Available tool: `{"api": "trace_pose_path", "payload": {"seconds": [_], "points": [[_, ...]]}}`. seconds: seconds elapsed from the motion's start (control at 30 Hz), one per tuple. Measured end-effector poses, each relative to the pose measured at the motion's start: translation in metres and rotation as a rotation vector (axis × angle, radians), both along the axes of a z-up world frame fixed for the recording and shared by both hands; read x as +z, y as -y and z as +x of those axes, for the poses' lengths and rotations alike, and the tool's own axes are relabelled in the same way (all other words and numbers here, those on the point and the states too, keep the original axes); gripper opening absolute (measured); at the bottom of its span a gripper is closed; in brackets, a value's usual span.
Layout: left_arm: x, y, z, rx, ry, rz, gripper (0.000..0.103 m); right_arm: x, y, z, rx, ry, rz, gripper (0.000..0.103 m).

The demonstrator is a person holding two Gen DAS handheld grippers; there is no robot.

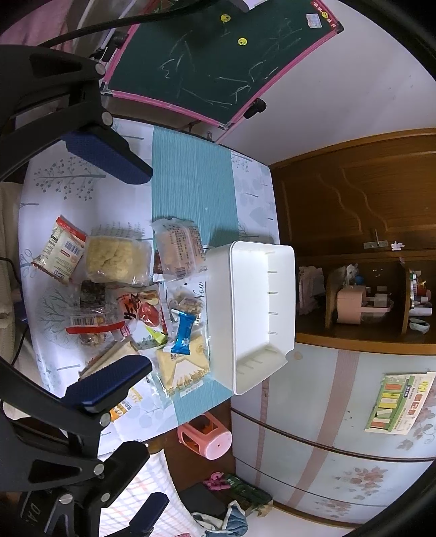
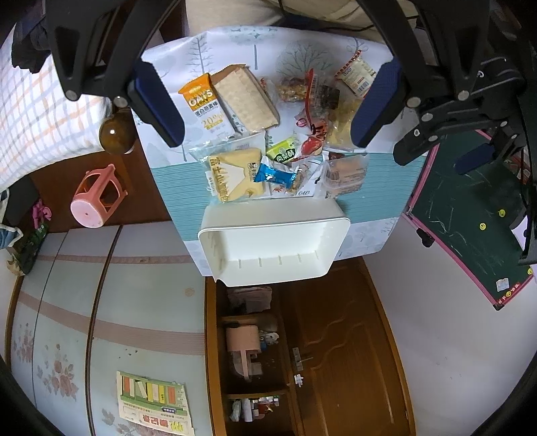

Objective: Organize snacks

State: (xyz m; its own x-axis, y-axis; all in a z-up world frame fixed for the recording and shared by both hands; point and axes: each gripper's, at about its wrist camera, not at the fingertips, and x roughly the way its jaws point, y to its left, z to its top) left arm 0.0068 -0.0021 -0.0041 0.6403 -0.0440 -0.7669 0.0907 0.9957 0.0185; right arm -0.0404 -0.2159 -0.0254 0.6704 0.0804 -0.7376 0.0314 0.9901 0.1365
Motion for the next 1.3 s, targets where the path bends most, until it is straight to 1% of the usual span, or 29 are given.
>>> {"api": "trace_pose_path", "payload": {"seconds": [0.37, 0.6, 0.73, 0.87, 1.1, 1.2, 1.3], "points": [[-0.003, -0.001, 0.001, 0.002, -0.016, 0.006, 0.101, 0.0, -0.001, 0.0, 0.001, -0.002, -0.001, 0.1], [-0.004, -0.002, 0.001, -0.002, -0.011, 0.005, 0.101, 0.0, -0.002, 0.0, 0.0, 0.0, -0.004, 0.1], [0.002, 0.0, 0.001, -0.016, 0.015, 0.021, 0.101, 0.003, -0.003, -0.002, 0.002, 0.021, -0.032, 0.1], [0.011, 0.001, 0.003, -0.038, 0.041, 0.041, 0.101, 0.013, 0.002, -0.002, 0.002, 0.052, -0.049, 0.1], [0.024, -0.002, 0.003, -0.06, 0.081, 0.043, 0.101, 0.033, 0.014, -0.002, -0.004, 0.123, -0.063, 0.1], [0.023, -0.003, 0.005, -0.076, 0.076, 0.04, 0.101, 0.035, 0.017, -0.003, 0.004, 0.143, -0.061, 0.1], [0.014, -0.007, 0.009, -0.103, 0.061, 0.03, 0.101, 0.031, 0.019, -0.003, 0.007, 0.131, -0.063, 0.1]]}}
